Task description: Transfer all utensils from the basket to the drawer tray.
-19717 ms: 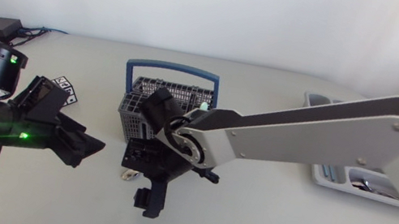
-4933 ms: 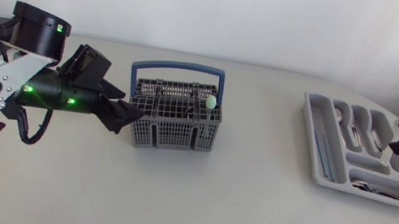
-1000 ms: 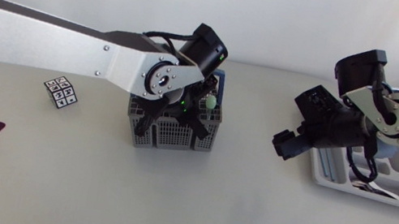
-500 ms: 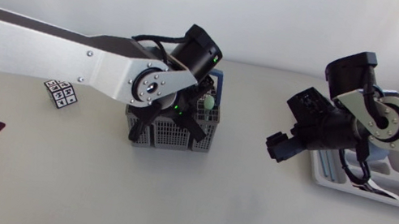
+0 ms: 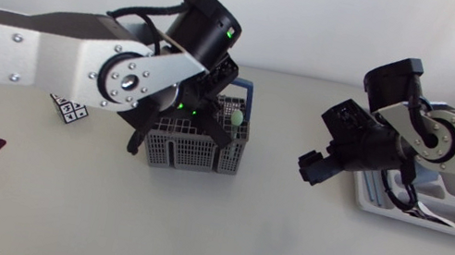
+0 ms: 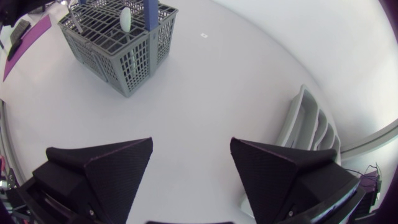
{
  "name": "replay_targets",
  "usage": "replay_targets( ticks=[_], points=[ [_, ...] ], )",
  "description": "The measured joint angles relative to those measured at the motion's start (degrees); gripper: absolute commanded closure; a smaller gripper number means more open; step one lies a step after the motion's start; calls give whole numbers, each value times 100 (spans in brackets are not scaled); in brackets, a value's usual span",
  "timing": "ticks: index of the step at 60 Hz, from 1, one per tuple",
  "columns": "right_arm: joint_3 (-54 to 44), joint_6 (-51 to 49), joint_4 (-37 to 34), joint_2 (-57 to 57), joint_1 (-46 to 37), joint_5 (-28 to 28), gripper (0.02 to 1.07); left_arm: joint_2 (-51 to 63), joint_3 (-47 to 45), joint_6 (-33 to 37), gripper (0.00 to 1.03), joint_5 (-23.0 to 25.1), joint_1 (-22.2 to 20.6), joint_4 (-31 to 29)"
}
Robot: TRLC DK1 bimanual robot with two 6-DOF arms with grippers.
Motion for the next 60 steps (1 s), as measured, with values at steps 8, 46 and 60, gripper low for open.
replay_targets(
  ticks=[8,46,60],
  points=[
    [0,42,35,-55,129,-17,17,-468,-96,72,100,-76,-90,33],
    [-52,275,494,-1572,1351,-693,17,-1440,-181,-557,100,1663,190,-772],
    [-66,323,704,-1467,1996,-601,18,-997,284,-1156,100,3042,614,-1207]
  ],
)
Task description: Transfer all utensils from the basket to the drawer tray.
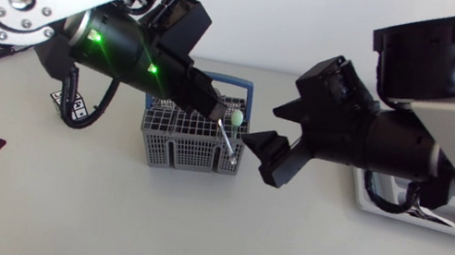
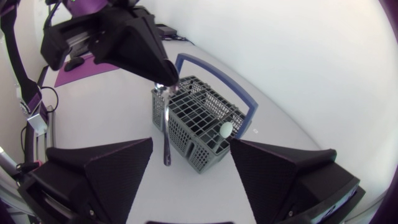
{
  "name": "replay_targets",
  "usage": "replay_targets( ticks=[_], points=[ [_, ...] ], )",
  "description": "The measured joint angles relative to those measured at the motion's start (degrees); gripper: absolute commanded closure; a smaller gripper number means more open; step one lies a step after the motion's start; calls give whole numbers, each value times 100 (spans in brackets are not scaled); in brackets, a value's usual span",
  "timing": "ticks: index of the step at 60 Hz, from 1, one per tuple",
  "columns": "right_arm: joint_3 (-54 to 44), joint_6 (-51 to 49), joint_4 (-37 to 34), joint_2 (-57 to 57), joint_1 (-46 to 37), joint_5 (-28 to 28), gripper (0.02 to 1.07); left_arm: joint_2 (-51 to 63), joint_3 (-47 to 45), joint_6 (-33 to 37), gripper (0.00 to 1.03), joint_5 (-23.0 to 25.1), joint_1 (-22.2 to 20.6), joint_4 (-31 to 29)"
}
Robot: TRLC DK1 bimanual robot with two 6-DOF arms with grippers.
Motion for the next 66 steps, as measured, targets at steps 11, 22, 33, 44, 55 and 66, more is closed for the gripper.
replay_targets(
  ticks=[11,22,33,44,55,66],
  points=[
    [-4,17,140,254,308,85,26,299,260,-326,100,918,243,-273],
    [-4,17,319,463,367,223,38,452,356,-455,100,1373,393,-437],
    [-4,22,396,654,387,302,51,452,385,-474,100,1589,442,-522],
    [2,39,415,723,435,321,71,452,415,-474,100,1703,444,-564],
    [13,87,433,723,461,295,88,452,415,-474,98,1733,444,-553],
    [13,101,433,723,487,247,96,452,415,-474,87,1733,444,-544]
  ],
)
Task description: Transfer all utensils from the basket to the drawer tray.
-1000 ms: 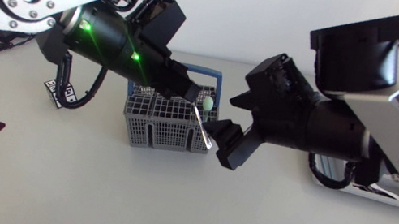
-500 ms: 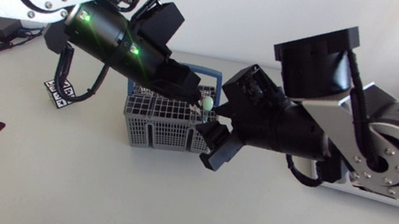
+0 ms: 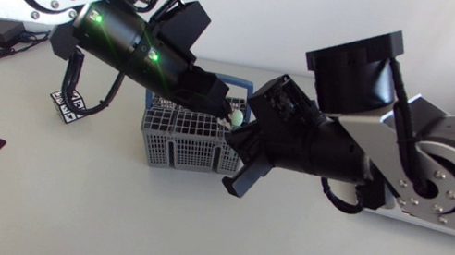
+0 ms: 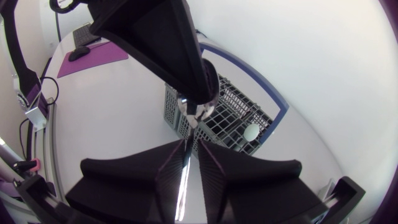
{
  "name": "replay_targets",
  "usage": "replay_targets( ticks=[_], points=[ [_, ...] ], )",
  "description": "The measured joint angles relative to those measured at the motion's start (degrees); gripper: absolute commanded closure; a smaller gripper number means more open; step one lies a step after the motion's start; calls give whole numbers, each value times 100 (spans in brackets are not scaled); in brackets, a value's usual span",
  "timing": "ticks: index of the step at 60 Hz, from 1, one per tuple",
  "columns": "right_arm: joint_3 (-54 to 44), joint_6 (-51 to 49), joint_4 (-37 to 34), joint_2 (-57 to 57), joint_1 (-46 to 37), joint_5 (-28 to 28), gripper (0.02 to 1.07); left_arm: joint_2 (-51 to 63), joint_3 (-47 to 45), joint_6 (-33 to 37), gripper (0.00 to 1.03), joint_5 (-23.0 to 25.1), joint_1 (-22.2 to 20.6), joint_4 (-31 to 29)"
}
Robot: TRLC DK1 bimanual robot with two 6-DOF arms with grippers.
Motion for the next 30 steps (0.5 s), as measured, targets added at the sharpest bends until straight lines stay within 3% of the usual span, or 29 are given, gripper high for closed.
replay_targets(
  ticks=[16,30],
  points=[
    [0,0,17,0,-4,-42,97,0,0,0,49,20,0,-20],
    [0,-4,-109,24,-66,-275,96,-2,0,0,48,20,66,-17]
  ],
)
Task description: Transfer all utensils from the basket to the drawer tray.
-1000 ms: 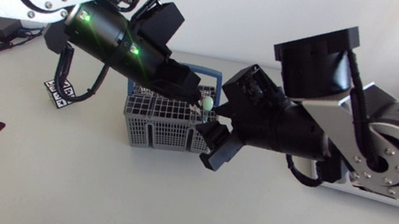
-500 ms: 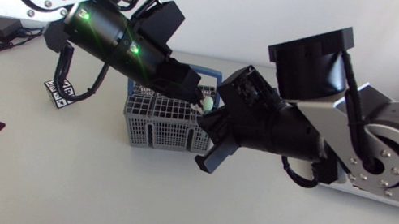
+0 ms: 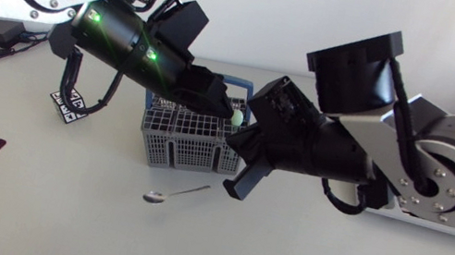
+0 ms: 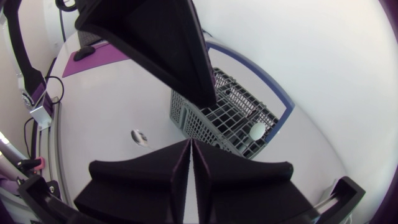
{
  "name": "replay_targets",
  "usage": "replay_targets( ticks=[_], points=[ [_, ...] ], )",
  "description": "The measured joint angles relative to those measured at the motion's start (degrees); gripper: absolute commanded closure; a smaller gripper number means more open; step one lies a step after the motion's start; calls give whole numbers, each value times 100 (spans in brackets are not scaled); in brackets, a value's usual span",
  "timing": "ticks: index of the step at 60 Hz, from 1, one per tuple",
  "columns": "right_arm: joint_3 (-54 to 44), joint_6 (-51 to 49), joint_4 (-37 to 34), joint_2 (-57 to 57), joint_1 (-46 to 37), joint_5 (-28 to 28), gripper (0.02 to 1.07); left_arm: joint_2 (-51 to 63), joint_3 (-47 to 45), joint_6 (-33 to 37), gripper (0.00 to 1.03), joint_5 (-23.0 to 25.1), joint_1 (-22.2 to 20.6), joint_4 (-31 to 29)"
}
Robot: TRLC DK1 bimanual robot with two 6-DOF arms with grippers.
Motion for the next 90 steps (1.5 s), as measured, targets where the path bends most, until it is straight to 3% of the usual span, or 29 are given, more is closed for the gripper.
replay_targets(
  ticks=[3,8,13,29,44,62,90],
  points=[
    [0,-17,-96,61,-105,-210,94,0,0,0,48,0,22,0],
    [-24,-131,-133,166,-249,-402,82,-7,0,4,48,0,90,-2],
    [-74,-247,-131,199,-321,-476,80,-74,-28,35,48,0,247,0],
    [-96,-671,-133,603,-188,-623,56,-555,-612,378,42,-2,1051,2],
    [369,-1263,-354,1659,348,-667,34,-1220,-1517,791,39,-4,1818,275],
    [1696,-2087,-800,3034,691,-664,32,-1611,-2710,1392,37,-7,2476,680],
    [3624,-3167,-2249,4854,997,-667,32,-1867,-3799,2387,26,-4,3095,1333]
  ],
)
